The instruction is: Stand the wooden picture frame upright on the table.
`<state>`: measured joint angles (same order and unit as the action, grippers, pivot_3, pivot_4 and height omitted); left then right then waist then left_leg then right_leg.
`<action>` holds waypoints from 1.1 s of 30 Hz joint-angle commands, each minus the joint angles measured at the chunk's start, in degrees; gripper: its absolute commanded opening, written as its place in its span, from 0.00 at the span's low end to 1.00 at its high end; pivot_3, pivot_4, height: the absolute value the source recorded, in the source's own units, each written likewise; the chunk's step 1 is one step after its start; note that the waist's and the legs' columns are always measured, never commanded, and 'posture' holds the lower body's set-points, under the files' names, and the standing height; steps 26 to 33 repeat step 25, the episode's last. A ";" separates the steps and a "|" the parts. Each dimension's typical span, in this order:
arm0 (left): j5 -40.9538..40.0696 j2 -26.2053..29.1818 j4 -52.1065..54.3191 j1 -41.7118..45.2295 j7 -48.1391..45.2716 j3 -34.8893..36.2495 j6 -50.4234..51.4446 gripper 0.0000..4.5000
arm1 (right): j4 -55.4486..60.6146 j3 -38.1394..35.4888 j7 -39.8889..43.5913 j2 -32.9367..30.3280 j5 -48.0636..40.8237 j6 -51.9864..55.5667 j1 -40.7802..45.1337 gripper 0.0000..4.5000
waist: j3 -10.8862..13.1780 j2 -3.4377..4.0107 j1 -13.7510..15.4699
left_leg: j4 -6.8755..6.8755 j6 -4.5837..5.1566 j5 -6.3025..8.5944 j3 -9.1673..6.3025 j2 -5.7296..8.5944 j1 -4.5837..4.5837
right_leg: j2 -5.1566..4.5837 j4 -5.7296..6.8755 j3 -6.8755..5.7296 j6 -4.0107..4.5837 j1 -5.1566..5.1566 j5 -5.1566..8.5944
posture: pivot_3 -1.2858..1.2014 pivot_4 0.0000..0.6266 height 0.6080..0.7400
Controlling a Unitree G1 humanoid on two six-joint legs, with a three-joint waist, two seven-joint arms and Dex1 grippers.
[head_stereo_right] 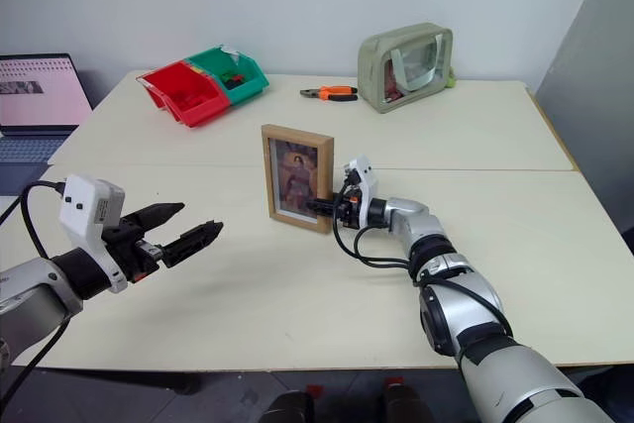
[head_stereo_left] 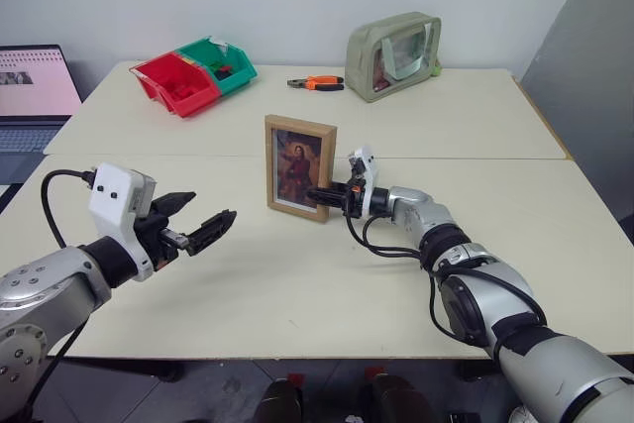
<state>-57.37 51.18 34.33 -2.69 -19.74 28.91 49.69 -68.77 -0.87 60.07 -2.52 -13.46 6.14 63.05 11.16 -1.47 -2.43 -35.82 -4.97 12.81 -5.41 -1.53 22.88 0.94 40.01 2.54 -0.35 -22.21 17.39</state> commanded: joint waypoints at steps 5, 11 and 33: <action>2.87 -0.60 -1.14 2.31 -2.71 -2.11 -1.42 1.00 | 5.15 1.05 1.74 -4.07 3.50 -0.80 -5.49 0.64 | -0.01 -0.01 0.15 | -0.01 0.00 0.00 -0.02 0.00 0.03 | -0.01 -0.01 -0.01 0.00 0.01 0.00 | 0.52 0.24 1.00; 5.84 -1.16 -6.66 5.19 -4.27 -4.35 -0.98 1.00 | 21.76 4.69 5.19 -15.88 7.52 1.07 -16.09 0.94 | -0.01 0.00 0.58 | -0.01 0.00 0.00 -0.04 0.00 0.02 | -0.01 -0.01 -0.02 -0.02 0.02 0.00 | 0.52 0.24 1.00; 9.76 7.11 -22.90 17.04 -16.47 -4.67 1.18 1.00 | 72.52 0.42 1.56 -30.38 -7.07 37.65 -23.15 0.99 | 0.01 0.04 -0.93 | -0.01 0.00 0.00 -0.01 -0.07 -0.03 | 0.19 0.09 -0.03 -0.01 -0.05 0.03 | 0.52 0.24 1.00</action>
